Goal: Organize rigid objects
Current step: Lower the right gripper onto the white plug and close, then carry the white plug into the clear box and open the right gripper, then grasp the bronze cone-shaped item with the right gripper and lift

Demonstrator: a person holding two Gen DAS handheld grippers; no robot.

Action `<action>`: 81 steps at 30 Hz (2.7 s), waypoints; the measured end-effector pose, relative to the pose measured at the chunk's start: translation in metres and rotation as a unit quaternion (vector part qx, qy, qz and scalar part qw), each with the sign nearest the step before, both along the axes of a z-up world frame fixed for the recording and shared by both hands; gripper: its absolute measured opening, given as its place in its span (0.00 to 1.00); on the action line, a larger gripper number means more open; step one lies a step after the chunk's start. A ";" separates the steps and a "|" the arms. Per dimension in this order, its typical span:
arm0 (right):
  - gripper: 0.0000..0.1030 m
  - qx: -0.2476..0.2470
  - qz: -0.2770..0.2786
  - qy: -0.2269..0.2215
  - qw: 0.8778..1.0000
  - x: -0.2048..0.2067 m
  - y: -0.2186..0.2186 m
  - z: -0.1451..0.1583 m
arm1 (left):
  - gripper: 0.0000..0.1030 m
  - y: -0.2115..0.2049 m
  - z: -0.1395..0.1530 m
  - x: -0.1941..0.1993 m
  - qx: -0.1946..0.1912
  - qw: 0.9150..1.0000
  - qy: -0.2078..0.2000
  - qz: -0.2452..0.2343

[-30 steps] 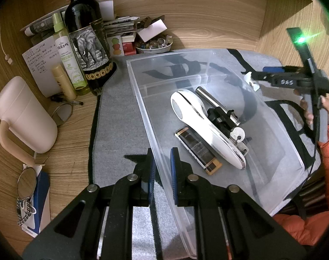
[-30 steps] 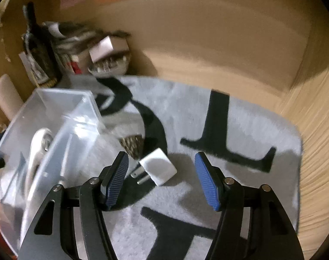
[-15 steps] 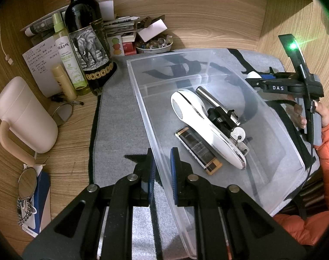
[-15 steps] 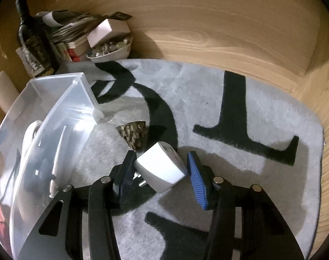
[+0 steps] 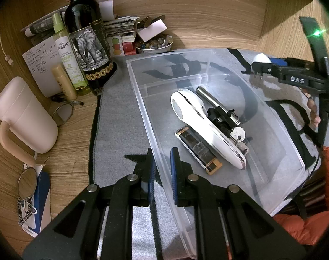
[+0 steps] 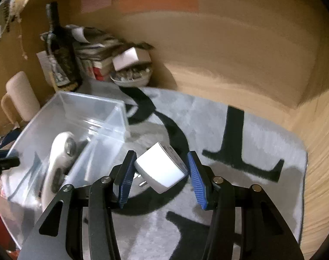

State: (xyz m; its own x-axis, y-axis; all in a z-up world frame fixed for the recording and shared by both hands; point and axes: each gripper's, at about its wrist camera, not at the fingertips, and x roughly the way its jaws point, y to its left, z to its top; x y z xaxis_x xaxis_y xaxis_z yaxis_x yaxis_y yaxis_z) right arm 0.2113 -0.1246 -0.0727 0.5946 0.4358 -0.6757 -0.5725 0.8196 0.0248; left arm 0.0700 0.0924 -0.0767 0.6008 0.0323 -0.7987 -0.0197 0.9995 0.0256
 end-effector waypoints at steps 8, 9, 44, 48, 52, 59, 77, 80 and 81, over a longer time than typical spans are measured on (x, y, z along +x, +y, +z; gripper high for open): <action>0.44 0.014 0.027 -0.039 0.999 -0.025 0.011 0.028 | 0.11 0.000 0.000 0.000 0.000 1.000 0.000 0.000; 0.44 0.016 0.029 -0.042 0.999 -0.027 0.012 0.030 | 0.11 0.000 0.000 0.000 0.000 1.000 0.000 0.000; 0.54 -0.027 0.142 0.015 0.989 -0.054 0.092 -0.003 | 0.11 -0.001 0.002 0.000 0.001 1.000 -0.002 -0.001; 0.56 -0.023 0.131 -0.006 0.991 -0.056 0.084 0.006 | 0.11 -0.001 0.002 0.000 0.002 1.000 -0.002 -0.001; 0.61 -0.008 0.118 -0.014 0.993 -0.053 0.072 0.018 | 0.11 -0.001 0.002 0.000 0.002 1.000 -0.002 -0.001; 0.66 0.003 0.066 -0.039 0.997 -0.038 0.039 0.032 | 0.11 -0.001 0.002 0.000 0.002 1.000 -0.002 -0.001; 0.69 -0.030 -0.014 0.057 0.998 0.031 0.008 -0.032 | 0.11 -0.001 0.002 0.000 0.002 1.000 -0.002 -0.001; 0.69 -0.040 -0.015 0.065 0.997 0.040 0.014 -0.043 | 0.11 -0.002 0.002 0.000 0.003 1.000 -0.002 -0.001; 0.69 -0.041 -0.015 0.069 0.997 0.043 0.015 -0.046 | 0.11 -0.002 0.003 0.000 0.003 1.000 -0.001 -0.001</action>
State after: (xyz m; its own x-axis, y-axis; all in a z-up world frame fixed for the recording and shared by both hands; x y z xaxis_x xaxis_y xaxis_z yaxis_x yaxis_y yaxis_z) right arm 0.2538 -0.1091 -0.1189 0.5060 0.3600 -0.7838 -0.5441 0.8384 0.0339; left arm 0.0701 0.0906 -0.0742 0.6029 0.0360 -0.7970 -0.0182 0.9993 0.0314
